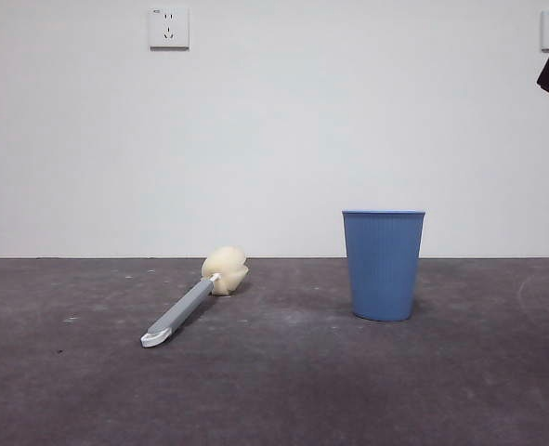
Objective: Pick up the cup brush,pick up the cup,insert the brush into the cup,clean the cup,put the cup brush back,put the cup back to the fixed position on the table
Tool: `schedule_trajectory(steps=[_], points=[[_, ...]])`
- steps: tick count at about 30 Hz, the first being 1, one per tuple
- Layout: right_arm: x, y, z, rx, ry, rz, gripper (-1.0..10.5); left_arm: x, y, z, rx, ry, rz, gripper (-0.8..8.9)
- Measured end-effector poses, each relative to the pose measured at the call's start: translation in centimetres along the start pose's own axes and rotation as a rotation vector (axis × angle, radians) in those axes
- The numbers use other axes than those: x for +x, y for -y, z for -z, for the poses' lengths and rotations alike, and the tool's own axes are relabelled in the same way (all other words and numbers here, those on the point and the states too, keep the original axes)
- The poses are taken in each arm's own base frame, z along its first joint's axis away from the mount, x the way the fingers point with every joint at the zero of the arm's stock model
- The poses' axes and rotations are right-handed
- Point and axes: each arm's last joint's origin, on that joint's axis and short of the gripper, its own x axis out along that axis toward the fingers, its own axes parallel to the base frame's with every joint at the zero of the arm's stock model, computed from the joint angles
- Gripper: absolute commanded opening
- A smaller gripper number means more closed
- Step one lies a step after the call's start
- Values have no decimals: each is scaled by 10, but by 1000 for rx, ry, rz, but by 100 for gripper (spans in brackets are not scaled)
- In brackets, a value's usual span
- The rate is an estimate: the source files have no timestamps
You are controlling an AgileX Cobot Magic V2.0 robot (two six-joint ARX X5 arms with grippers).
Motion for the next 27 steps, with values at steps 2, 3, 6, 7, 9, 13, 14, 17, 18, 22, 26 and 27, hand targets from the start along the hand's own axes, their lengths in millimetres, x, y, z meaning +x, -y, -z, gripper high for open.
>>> schedule_trajectory(steps=[2,3,6,7,9,13,14,17,18,22,26,27], points=[[0,0,0,0,0,0,2,0,0,0,0,0,0,-3],[0,0,0,0,0,0,2,0,0,0,0,0,0,-3],[0,0,0,0,0,0,2,0,0,0,0,0,0,-3],[0,0,0,0,0,0,2,0,0,0,0,0,0,-3],[0,0,0,0,0,0,2,0,0,0,0,0,0,-3],[0,0,0,0,0,0,2,0,0,0,0,0,0,-3],[0,0,0,0,0,0,2,0,0,0,0,0,0,-3],[0,0,0,-1,0,0,2,0,0,0,0,0,0,-3],[0,0,0,-7,1,1,2,0,0,0,0,0,0,-3],[-4,2,-3,-88,77,82,2,0,0,0,0,0,0,-3],[-17,9,-17,-148,306,159,2,0,0,0,0,0,-1,-3],[-20,13,-19,-154,369,171,2,0,0,0,0,0,0,-3]])
